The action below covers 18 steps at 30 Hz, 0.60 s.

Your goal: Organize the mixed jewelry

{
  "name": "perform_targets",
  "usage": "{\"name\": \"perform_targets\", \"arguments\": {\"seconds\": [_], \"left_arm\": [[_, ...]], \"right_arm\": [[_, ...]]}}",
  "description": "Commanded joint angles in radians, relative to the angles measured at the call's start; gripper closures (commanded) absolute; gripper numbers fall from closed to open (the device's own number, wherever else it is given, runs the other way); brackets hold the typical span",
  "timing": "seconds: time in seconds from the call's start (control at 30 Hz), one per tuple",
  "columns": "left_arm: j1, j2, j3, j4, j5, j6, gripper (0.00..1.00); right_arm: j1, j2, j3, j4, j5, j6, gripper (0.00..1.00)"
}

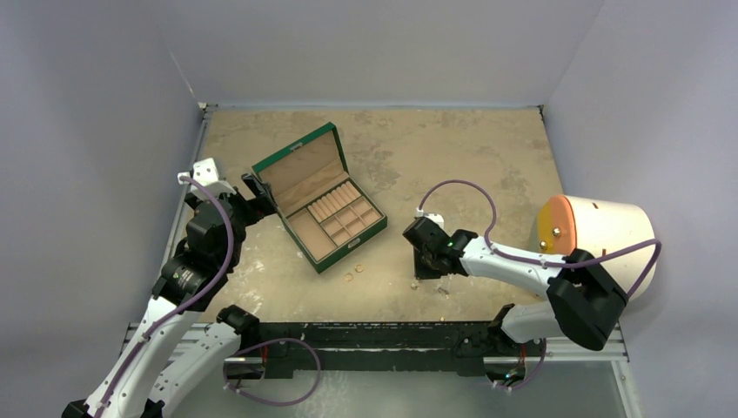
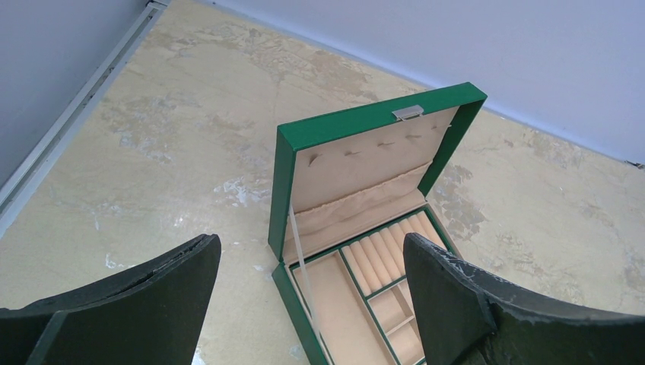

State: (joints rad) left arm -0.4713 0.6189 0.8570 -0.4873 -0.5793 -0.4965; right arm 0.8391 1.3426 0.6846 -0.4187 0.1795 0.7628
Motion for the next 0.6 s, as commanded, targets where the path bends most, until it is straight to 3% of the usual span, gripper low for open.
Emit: {"name": "perform_targets", "arguments": {"seconds": [0.0,0.57], "left_arm": [[0.008,-0.004,0.009,0.043,0.010,0.003,0.10],[0.010,-0.008,0.008,0.044,0.012,0.003,0.10]], "right_arm": [[-0.005,0.009,-0.003,-0.005,0.000,0.016,0.88],[-0.005,0.015,-0.005,-0.013,-0.004,0.024,0.90]]}}
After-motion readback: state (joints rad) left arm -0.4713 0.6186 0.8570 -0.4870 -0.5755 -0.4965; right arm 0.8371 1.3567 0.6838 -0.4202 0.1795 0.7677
